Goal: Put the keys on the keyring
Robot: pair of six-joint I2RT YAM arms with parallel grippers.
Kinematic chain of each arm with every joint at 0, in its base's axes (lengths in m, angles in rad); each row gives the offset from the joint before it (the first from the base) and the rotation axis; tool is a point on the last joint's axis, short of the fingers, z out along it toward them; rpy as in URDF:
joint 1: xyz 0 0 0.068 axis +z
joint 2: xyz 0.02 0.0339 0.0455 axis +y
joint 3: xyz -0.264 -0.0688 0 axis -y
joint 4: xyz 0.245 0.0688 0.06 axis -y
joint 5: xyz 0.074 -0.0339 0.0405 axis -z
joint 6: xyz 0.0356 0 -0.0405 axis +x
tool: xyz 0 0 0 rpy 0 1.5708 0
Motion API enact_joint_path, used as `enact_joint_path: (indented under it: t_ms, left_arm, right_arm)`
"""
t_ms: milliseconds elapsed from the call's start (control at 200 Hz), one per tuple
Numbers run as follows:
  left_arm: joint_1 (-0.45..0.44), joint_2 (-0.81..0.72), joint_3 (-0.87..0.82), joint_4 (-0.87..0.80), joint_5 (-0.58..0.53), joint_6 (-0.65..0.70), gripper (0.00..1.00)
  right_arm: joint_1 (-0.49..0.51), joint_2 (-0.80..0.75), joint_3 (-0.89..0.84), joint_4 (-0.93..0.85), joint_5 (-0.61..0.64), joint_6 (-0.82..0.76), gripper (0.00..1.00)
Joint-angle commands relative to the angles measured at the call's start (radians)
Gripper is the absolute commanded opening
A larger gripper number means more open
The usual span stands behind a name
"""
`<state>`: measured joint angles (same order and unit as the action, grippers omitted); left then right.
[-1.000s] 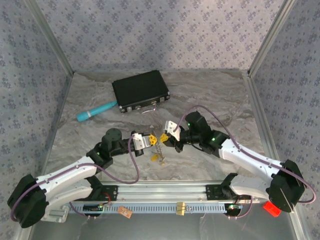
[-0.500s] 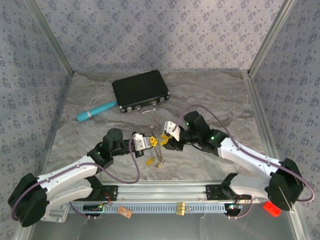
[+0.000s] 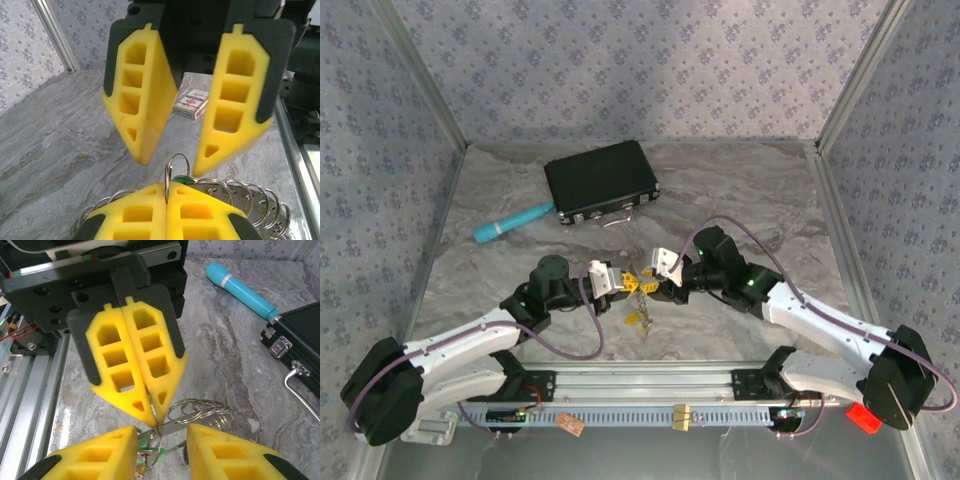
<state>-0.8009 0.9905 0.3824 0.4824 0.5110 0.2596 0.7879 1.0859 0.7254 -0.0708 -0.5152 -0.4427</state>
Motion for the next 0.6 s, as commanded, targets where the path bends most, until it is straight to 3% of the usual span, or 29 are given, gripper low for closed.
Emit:
enact_joint_path:
  t_ms: [0,355,520,595]
  left_arm:
    - [-0.009,0.001,0.001,0.072,0.055,-0.018,0.0]
    - [-0.009,0.01,0.004,0.087,0.079,-0.019,0.0]
    - [-0.008,0.028,0.014,0.091,0.061,-0.031,0.0]
    - [-0.008,0.028,0.027,0.045,0.028,-0.027,0.13]
  right_arm:
    - [0.005,0.009,0.022,0.011,0.018,-0.02,0.31]
    - [0.019,0.042,0.041,0.019,-0.031,-0.018,0.19]
    - [0.022,0.048,0.044,0.018,-0.039,-0.022,0.0]
    - [0.023,0.042,0.045,-0.004,-0.023,-0.031,0.0]
